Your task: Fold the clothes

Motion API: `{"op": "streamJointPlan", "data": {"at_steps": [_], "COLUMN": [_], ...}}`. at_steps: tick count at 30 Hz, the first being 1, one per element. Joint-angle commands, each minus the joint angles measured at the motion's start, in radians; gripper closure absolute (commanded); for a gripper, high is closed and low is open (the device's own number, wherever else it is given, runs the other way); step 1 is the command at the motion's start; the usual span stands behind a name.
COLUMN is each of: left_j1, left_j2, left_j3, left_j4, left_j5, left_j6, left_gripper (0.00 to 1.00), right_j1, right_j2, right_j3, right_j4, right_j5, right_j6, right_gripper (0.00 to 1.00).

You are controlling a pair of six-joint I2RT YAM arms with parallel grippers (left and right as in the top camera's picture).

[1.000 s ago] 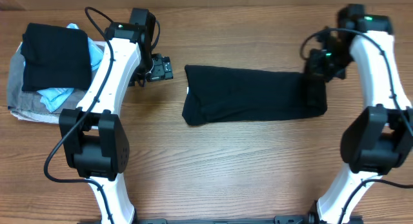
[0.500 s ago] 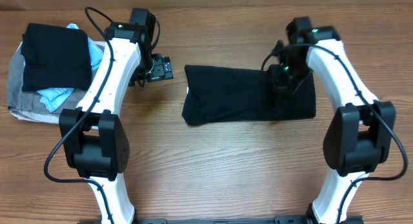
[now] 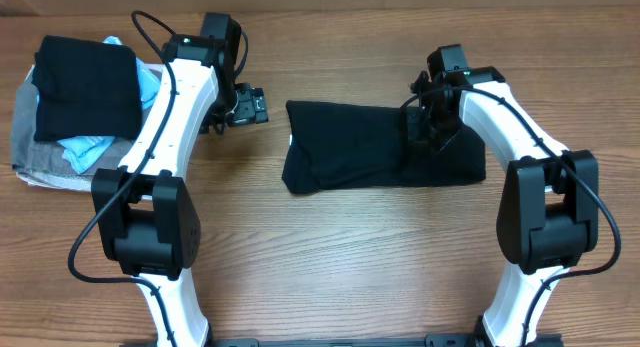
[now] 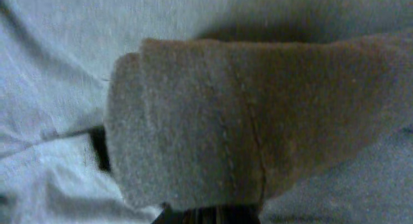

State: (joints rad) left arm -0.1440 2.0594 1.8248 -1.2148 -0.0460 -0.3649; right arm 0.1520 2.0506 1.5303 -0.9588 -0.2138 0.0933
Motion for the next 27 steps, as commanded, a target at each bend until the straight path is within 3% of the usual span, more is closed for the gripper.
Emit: {"op": "streamJointPlan", "data": {"at_steps": [1,3,4,8,14,24,25,27], "left_j1": [0.0,0.0,0.0,0.0,0.0,0.0,0.0,0.0], "left_j2": [-0.004,-0.004,-0.004,-0.004,-0.004,-0.004,-0.004,-0.004], "left_j3": [-0.005,-0.005,-0.005,-0.005,-0.005,-0.005,-0.005,-0.005], "left_j4": [0.0,0.0,0.0,0.0,0.0,0.0,0.0,0.0], "left_j5": [-0.006,-0.006,-0.006,-0.006,-0.006,-0.006,-0.006,-0.006], "left_j6": [-0.01,-0.01,-0.01,-0.01,-0.01,-0.01,-0.01,-0.01], "left_gripper": [0.0,0.0,0.0,0.0,0.0,0.0,0.0,0.0], "right_j1": [0.002,0.002,0.002,0.001,-0.059,-0.154,-0.153,-0.149], "right_j2": [-0.042,-0.042,-0.042,-0.042,-0.064,-0.129,-0.129,-0.126], "right_j3": [-0.007,-0.007,-0.007,-0.006,0.045,0.039,0.034,0.025], "right_j4": [0.012,0.006,0.004,0.027,0.005,-0.127,-0.128,-0.124], "right_j5": [-0.016,-0.016,-0.018,-0.108,-0.343,-0.295,-0.291,-0.272], "right_j6": [0.042,0.042,0.042,0.002,-0.068,-0.068,-0.068,-0.067], "right_gripper": [0.92,0.6,0.5,0.34,0.34,0.36,0.41,0.8]}}
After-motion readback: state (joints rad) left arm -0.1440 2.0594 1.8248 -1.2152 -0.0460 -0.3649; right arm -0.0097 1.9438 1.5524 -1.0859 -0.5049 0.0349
